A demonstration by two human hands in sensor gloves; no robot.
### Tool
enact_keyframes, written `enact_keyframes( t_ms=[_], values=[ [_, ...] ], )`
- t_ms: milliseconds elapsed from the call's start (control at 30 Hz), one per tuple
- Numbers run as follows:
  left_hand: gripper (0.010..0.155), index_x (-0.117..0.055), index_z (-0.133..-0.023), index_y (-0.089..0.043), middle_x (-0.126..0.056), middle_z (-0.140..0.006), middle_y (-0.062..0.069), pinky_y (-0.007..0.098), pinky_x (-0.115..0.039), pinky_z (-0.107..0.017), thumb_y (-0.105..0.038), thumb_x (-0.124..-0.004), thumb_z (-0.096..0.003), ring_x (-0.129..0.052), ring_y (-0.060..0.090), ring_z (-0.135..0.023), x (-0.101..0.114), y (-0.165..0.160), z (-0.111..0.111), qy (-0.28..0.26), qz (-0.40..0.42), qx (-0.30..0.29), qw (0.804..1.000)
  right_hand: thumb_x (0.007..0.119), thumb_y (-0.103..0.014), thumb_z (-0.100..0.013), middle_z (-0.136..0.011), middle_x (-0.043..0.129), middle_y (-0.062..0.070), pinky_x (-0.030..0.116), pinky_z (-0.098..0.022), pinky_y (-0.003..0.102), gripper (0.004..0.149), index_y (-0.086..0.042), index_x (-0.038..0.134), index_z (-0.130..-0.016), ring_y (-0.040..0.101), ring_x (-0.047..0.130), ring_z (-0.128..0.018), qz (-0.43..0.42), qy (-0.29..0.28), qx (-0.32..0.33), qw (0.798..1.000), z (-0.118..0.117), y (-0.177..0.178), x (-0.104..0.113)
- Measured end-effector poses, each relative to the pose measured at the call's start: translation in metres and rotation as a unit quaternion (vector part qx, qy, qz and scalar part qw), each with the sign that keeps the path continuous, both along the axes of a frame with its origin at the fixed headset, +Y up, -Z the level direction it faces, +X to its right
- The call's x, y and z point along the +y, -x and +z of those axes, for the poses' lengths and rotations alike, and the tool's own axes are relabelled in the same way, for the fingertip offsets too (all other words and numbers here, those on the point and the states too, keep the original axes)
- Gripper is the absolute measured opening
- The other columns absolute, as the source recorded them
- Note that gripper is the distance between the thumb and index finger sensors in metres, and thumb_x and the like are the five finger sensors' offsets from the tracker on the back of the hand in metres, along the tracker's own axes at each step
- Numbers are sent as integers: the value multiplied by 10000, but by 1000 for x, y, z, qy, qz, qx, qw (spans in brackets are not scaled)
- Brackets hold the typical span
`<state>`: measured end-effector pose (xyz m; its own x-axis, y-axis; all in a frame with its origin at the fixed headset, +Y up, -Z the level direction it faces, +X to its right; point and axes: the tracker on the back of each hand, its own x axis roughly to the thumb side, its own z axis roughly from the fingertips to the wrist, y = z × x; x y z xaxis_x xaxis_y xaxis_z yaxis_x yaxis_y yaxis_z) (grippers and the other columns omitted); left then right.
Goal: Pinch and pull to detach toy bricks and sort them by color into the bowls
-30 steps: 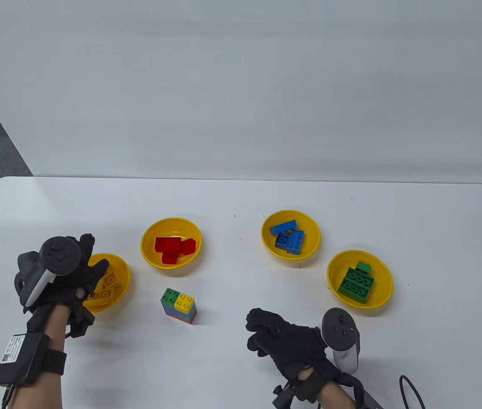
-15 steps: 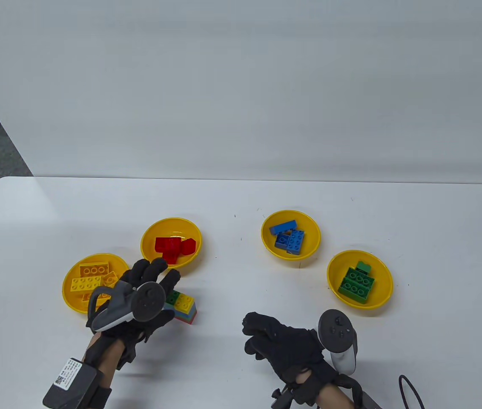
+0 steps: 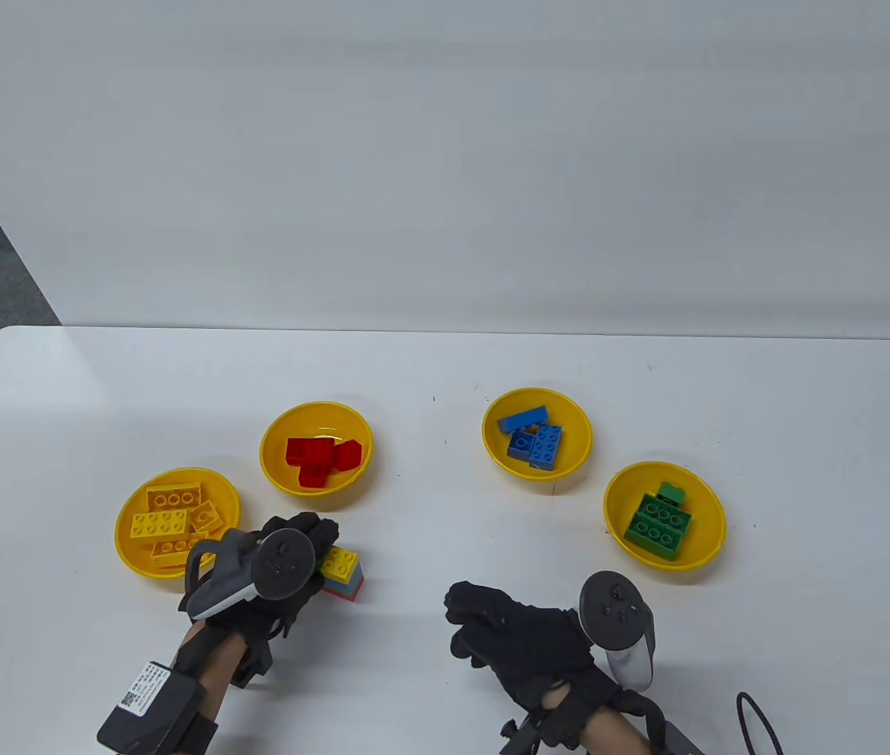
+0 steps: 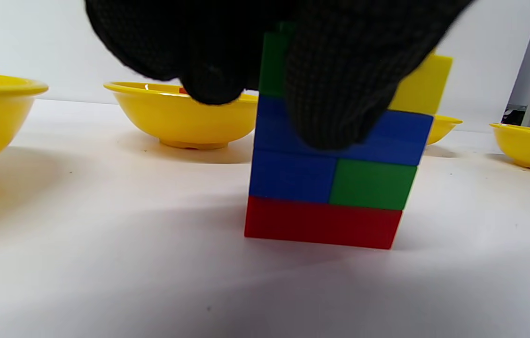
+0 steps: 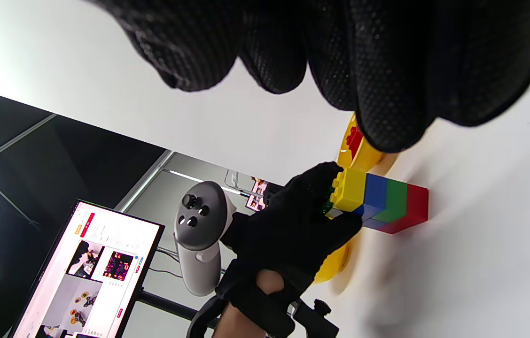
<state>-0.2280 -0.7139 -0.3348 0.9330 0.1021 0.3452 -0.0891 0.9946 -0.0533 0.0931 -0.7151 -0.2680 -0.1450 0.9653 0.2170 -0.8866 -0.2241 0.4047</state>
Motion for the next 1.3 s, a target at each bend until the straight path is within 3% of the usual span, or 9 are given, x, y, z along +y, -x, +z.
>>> enact_keyframes(
  t_ms=[133,267,433,533,667,900,1033,1167,1300],
  values=[
    [689,-781,-976,-250,-844,-979,96,508,-836,-546,-351,-1077,-363,-990,312,-730,4,10,3,27,103,-24,994,799,-290,-414,-858,790,358,834,-386,641,578,5,753,-909,518,963,-589,4,-3,-2,1000,0,0,0],
    [687,-783,-980,-234,-852,-970,112,510,-839,-545,-360,-1078,-372,-996,322,-725,20,17,11,51,245,-42,967,816,-285,-405,-878,767,356,820,-396,651,593,-2,735,-920,522,945,-616,17,-52,-44,998,2,-2,4],
    [686,-786,-978,-227,-860,-960,117,513,-840,-533,-372,-1075,-373,-1000,324,-712,36,-6,32,57,350,-102,929,893,-375,-365,-1020,529,348,650,-511,749,778,-43,600,-1005,594,705,-825,91,-131,-67,985,9,0,12],
    [684,-787,-975,-227,-863,-956,122,514,-841,-528,-377,-1074,-373,-1003,325,-706,38,-27,43,60,365,-128,920,912,-415,-352,-1049,433,346,608,-532,772,856,-47,540,-1029,603,640,-867,111,-152,-46,981,13,7,13],
    [686,-791,-973,-221,-869,-949,127,516,-842,-524,-377,-1076,-369,-1005,328,-701,37,-46,53,59,366,-146,917,919,-400,-346,-1040,465,343,651,-514,759,840,-43,560,-1016,592,691,-845,102,-165,-39,980,16,12,15],
    [685,-780,-976,-213,-863,-953,132,516,-843,-526,-375,-1063,-373,-1001,333,-715,36,-59,62,37,355,-159,920,921,-325,-346,-884,782,304,817,-399,688,641,-7,762,-879,532,936,-663,64,-178,-59,980,17,9,16],
    [727,-672,-1040,-204,-677,-1070,191,629,-674,-653,-441,-984,-427,-756,471,-926,42,-60,68,68,373,-186,907,947,-310,-321,-827,844,315,875,-356,651,637,26,808,-843,531,983,-615,89,-209,-69,971,20,11,20],
    [746,-726,-1018,-211,-713,-1057,168,650,-630,-681,-492,-1011,-388,-723,474,-942,53,-64,80,-4,316,-206,926,963,-307,-306,-799,874,324,903,-340,631,636,42,833,-822,527,1011,-586,113,-236,-56,964,25,19,20],
    [675,-836,-930,-178,-865,-931,163,646,-679,-653,-439,-1063,-351,-844,446,-848,54,-66,84,-25,311,-214,926,971,-298,-294,-784,891,327,916,-326,628,630,48,848,-806,526,1025,-573,135,-264,-47,954,32,26,22]
  ],
)
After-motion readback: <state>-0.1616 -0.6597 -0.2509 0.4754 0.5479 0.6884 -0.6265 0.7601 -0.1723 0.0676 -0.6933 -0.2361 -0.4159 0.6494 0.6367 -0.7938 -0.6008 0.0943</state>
